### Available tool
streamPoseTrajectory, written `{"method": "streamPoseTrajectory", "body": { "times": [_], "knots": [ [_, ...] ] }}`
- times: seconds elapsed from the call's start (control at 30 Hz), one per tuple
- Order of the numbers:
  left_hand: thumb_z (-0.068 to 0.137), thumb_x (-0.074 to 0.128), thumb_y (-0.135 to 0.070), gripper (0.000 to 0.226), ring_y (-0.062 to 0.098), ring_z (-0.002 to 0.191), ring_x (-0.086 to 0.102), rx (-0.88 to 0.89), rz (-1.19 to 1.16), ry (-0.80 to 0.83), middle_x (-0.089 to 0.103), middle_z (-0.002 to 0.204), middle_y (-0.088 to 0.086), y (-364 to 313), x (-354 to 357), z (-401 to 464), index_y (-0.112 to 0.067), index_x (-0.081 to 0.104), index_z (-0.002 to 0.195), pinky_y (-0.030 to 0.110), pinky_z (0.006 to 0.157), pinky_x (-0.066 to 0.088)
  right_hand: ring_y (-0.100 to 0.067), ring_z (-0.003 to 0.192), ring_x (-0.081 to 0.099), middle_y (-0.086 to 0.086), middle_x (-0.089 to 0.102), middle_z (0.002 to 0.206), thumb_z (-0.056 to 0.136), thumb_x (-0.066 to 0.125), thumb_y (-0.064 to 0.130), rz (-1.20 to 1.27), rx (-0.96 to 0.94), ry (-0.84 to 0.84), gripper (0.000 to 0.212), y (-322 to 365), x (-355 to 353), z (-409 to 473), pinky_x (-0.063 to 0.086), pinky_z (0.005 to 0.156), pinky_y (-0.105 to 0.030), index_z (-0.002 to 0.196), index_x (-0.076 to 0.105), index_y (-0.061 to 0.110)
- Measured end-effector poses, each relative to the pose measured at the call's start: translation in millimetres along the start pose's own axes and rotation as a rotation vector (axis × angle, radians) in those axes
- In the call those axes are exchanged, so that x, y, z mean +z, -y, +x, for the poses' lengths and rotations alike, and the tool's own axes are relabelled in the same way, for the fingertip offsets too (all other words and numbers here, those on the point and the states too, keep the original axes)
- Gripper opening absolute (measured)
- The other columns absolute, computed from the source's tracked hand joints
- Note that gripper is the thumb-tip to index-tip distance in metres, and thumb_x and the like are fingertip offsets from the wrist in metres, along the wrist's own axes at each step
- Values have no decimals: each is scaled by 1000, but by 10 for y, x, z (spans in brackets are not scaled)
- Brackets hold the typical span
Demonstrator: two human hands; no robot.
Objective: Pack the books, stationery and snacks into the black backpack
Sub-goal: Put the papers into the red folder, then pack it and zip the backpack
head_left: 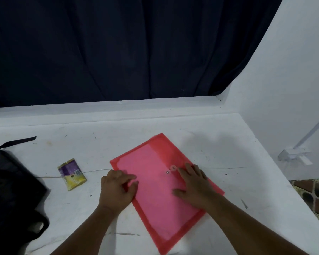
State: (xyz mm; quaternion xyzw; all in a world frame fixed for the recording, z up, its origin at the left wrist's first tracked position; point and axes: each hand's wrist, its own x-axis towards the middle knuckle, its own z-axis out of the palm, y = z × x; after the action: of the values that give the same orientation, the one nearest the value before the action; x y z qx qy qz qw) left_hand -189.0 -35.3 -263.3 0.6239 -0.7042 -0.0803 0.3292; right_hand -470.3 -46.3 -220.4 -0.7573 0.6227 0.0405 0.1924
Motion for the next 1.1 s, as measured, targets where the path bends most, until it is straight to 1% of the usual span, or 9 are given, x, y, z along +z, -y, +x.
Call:
{"method": "streamPoseTrajectory", "body": {
  "times": [0.13,0.2,0.3,0.43,0.53,0.6,0.7,0.93,1.1],
  "knots": [
    [76,74,-38,17,13,114,58,187,61,56,68,101,-14,-10,43,-45,-27,68,65,38,93,41,-35,150,-18,-5,-12,166,99,49,44,-71,27,2,76,5,-12,47,-10,120,-58,158,4,32],
    [82,73,-33,27,12,96,67,213,-47,112,68,84,-11,-87,20,-91,-21,59,61,37,91,51,-36,151,-16,-5,-9,167,101,48,29,-75,37,-21,71,54,-26,48,-7,121,-58,158,7,33],
    [88,68,-36,42,1,57,50,185,-24,101,50,56,-14,-209,-45,-177,-25,46,54,25,62,47,-33,152,-15,-2,-5,167,101,39,11,-55,16,-45,66,138,22,42,-5,122,-54,157,12,34],
    [91,61,-48,52,6,45,45,195,50,139,46,51,-9,-179,-149,-232,-18,43,52,22,45,42,-29,151,-18,1,-7,167,94,38,-3,-13,-34,-27,76,320,122,-12,-9,123,-50,157,16,33],
    [87,68,-42,36,4,61,49,255,-8,82,52,64,-14,-56,-243,-162,-23,54,61,24,56,44,-25,153,-12,5,0,167,87,47,5,66,-38,-58,79,473,206,-89,-5,123,-49,157,23,32],
    [81,74,-44,19,12,94,59,303,15,64,64,94,-11,101,-267,-118,-26,71,88,31,75,47,-22,153,0,8,14,165,84,52,11,115,-27,-122,74,565,259,-140,0,123,-49,153,35,34],
    [77,67,-62,54,23,130,50,265,135,190,59,134,-4,333,-263,-53,-31,68,121,43,96,44,-18,149,13,13,31,157,84,50,19,177,-12,-232,63,690,369,-194,4,121,-41,145,48,36],
    [92,58,-39,22,16,106,63,242,-43,109,70,111,-15,580,-216,100,-31,76,100,42,83,51,-15,123,43,13,56,121,75,51,45,182,12,-484,49,881,513,-76,20,103,-30,120,65,32],
    [69,68,-53,42,20,131,49,202,-24,169,62,131,-11,598,-226,87,-35,72,107,44,98,39,-14,111,47,15,58,111,78,53,43,187,-65,-549,35,947,595,114,37,96,-38,106,70,33]
  ]
}}
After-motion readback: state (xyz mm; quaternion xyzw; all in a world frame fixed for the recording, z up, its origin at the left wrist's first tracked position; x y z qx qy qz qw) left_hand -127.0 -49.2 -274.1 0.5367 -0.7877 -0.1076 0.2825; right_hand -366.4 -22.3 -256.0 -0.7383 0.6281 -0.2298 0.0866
